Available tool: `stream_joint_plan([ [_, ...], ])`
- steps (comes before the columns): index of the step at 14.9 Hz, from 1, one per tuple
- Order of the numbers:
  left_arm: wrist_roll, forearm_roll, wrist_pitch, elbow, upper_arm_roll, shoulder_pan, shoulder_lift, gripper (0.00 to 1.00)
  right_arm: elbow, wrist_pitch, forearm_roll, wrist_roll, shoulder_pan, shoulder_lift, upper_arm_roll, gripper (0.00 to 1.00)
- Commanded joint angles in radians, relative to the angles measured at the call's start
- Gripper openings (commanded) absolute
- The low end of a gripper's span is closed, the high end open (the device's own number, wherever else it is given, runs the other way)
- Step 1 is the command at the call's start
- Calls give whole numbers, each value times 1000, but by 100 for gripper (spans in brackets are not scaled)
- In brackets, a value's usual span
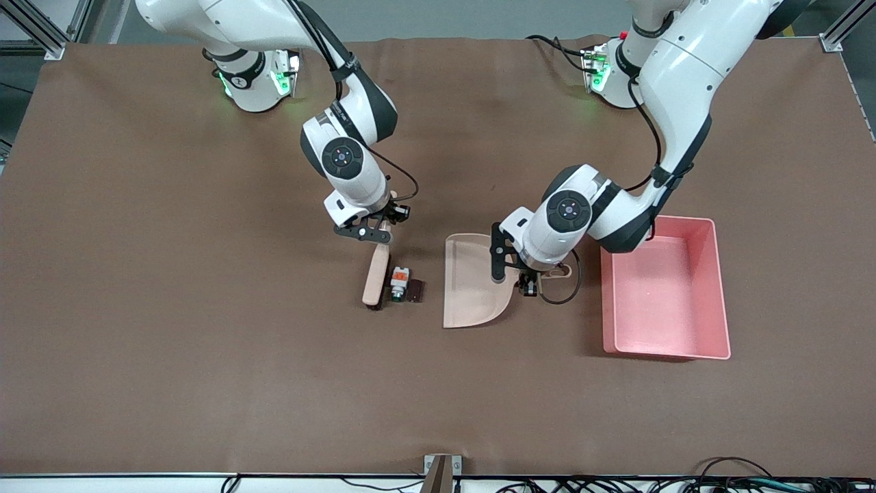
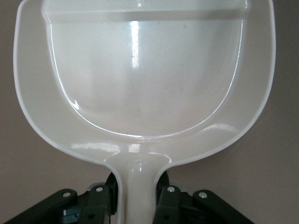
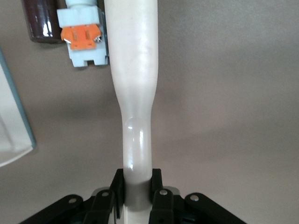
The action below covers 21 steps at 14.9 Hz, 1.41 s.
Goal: Clean e-waste and dump in bin
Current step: 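Sweep the capacitor and switch into the dustpan with the right gripper's brush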
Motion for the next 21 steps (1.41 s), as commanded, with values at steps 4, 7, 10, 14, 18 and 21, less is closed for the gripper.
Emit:
stream_joint_plan([
  [4, -20, 22, -18, 70, 5, -44, 40, 10, 67, 4, 19, 20, 44, 43, -5, 0],
  [7, -41, 22, -18, 75, 5, -59, 45, 10, 115, 4, 22, 27, 60, 80, -5, 0],
  [10, -47, 20, -18, 76, 7, -67, 53, 10, 158, 2, 65, 30, 76, 113, -5, 0],
  [14, -49, 20, -18, 95, 7, -70, 63, 10, 208, -4, 170, 31, 103, 138, -5, 0],
  [18, -47, 20, -18, 96, 7, -70, 63, 10, 219, -7, 223, 28, 118, 138, -4, 0],
  [21, -49, 20, -18, 98, 7, -70, 65, 10, 236, -8, 292, 31, 147, 140, -5, 0],
])
